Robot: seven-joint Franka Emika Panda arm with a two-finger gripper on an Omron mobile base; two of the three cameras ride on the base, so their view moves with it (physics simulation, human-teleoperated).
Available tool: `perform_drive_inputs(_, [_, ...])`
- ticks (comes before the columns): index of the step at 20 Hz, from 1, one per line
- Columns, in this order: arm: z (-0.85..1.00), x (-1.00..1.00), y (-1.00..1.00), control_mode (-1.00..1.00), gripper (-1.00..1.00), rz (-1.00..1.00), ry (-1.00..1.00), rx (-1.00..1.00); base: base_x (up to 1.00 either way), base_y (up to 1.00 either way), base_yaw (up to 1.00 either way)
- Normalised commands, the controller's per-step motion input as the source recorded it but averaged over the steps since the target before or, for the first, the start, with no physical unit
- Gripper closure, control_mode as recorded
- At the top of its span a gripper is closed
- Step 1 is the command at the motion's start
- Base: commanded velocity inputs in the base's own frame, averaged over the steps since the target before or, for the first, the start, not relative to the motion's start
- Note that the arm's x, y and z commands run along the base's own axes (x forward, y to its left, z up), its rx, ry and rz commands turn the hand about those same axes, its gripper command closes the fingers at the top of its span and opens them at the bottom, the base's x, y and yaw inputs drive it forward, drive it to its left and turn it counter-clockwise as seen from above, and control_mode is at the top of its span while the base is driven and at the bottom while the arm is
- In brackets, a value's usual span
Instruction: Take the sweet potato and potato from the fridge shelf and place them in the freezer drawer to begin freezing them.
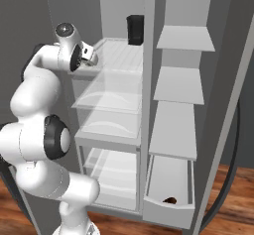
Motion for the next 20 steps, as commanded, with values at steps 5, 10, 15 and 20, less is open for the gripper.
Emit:
perform_drive_inputs(5, [-0.18, 0.23, 0.01, -1.00, -1.00, 0.00, 0.00, 0.00, 0.00, 0.00, 0.00])
perform_drive_inputs(10, [-0.30, 0.30, 0.00, -1.00, -1.00, 0.00, 0.00, 0.00, 0.00, 0.00, 0.00])
perform_drive_inputs(15, [-0.18, 0.48, 0.04, -1.00, -1.00, -0.01, 0.00, -0.02, 0.00, 0.00, 0.00])
perform_drive_inputs(20, [-0.10, 0.41, 0.04, -1.00, -1.00, 0.00, 0.01, -0.02, 0.00, 0.00, 0.00])
